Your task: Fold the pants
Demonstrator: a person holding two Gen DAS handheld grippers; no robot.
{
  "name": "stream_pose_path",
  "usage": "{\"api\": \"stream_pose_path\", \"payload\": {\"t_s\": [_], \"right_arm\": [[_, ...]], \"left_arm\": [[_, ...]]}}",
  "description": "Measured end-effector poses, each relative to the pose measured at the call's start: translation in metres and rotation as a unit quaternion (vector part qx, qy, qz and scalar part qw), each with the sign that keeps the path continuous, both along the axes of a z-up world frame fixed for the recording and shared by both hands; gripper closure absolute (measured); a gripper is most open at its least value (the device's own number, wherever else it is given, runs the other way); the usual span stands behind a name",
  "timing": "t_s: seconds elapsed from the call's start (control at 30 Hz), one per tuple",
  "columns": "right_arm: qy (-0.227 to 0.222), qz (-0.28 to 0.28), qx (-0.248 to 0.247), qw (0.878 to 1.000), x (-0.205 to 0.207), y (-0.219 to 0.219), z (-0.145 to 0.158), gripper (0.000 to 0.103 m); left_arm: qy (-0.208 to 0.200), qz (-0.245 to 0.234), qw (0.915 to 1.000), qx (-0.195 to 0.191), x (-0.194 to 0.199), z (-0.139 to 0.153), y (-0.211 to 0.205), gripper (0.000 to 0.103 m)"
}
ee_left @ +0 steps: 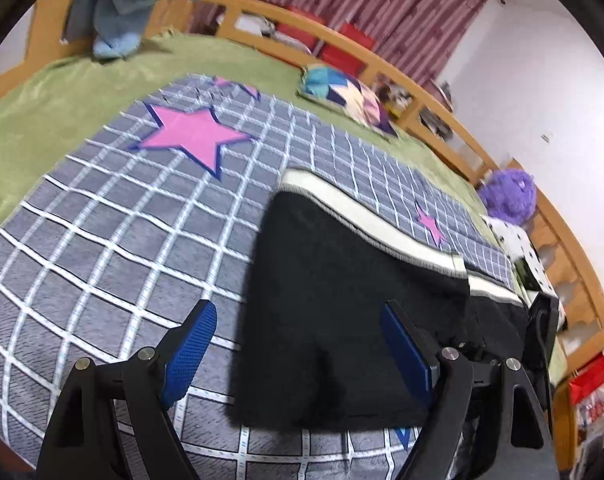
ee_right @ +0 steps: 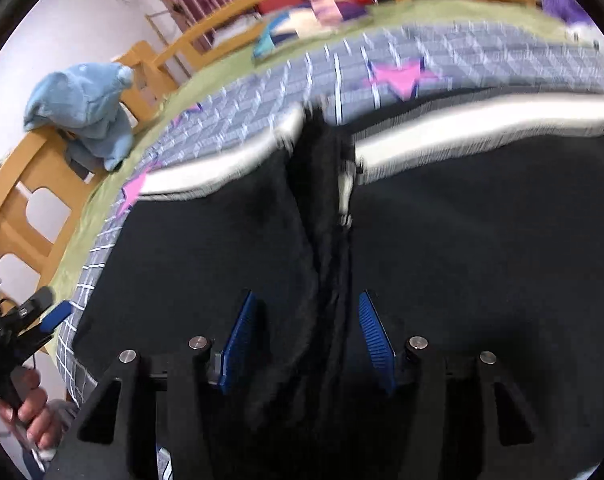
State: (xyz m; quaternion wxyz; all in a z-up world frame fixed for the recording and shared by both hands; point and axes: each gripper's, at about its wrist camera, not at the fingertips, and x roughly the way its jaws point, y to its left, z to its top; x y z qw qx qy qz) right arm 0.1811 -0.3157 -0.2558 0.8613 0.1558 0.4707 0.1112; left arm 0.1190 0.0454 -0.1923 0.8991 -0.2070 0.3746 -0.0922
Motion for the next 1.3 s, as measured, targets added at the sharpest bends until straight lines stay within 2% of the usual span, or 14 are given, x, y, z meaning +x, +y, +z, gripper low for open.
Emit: {"api": "stream_pose_path", "payload": {"t_s": [0.03, 0.07, 0.1, 0.2, 0.37, 0.5, 0.63, 0.73, 0.8, 0.93, 1.0, 1.1, 1.2, 1.3], "right_arm": [[-0.010, -0.002, -0.008, 1.000, 0.001, 0.005, -0.001, 0.054], [-0.014, 0.007, -0.019, 1.000, 0.002, 0.010, 0.000, 0.075], [-0.016, 0.021, -0.029, 0.999, 0.003, 0.013, 0.002, 0.083], [-0.050, 0.012, 0.008, 0.999, -0.004, 0.000, 0.016, 0.091], [-0.113, -0.034, 0.018, 0.993, -0.022, -0.040, 0.055, 0.091], [-0.034, -0.027, -0.016, 0.999, -0.004, -0.044, 0.025, 0.083], [-0.049, -0.029, -0.056, 0.997, -0.017, -0.041, 0.028, 0.076], [-0.106, -0.029, -0.088, 0.990, -0.053, -0.040, 0.048, 0.062], [-0.130, -0.018, -0.087, 0.988, -0.076, -0.037, 0.051, 0.061], [-0.065, -0.008, -0.087, 0.994, -0.089, -0.030, 0.018, 0.061], [-0.080, 0.004, -0.122, 0.989, -0.096, -0.020, 0.014, 0.061], [-0.085, 0.021, -0.133, 0.987, -0.101, -0.020, 0.018, 0.061], [-0.084, 0.016, -0.072, 0.994, -0.107, -0.041, 0.020, 0.061], [-0.094, 0.010, -0.024, 0.995, -0.112, -0.062, 0.027, 0.059]], "left_arm": [[-0.008, 0.004, 1.0000, 0.002, -0.002, 0.003, 0.000, 0.021], [-0.016, 0.006, 0.9998, 0.005, -0.004, 0.005, 0.001, 0.021], [-0.021, 0.009, 0.9997, 0.007, -0.005, 0.007, 0.002, 0.021], [-0.023, 0.018, 0.9996, 0.006, -0.008, 0.007, 0.004, 0.021], [-0.014, 0.016, 0.9998, 0.004, -0.012, 0.001, 0.002, 0.021], [-0.005, 0.003, 0.9995, 0.030, -0.010, -0.002, -0.018, 0.021], [-0.013, -0.018, 0.9988, 0.044, -0.010, 0.004, -0.039, 0.021], [-0.013, -0.032, 0.9964, 0.077, -0.012, 0.000, -0.059, 0.021], [0.010, -0.031, 0.9950, 0.095, -0.010, -0.014, -0.070, 0.021], [0.039, -0.023, 0.9870, 0.154, -0.013, -0.041, -0.092, 0.019], [0.036, -0.030, 0.9824, 0.181, -0.015, -0.039, -0.100, 0.017], [0.042, -0.033, 0.9873, 0.150, -0.014, -0.034, -0.091, 0.017], [0.037, -0.030, 0.9943, 0.096, -0.014, -0.030, -0.070, 0.017], [0.020, -0.012, 0.9964, 0.082, -0.014, -0.024, -0.055, 0.019]]}}
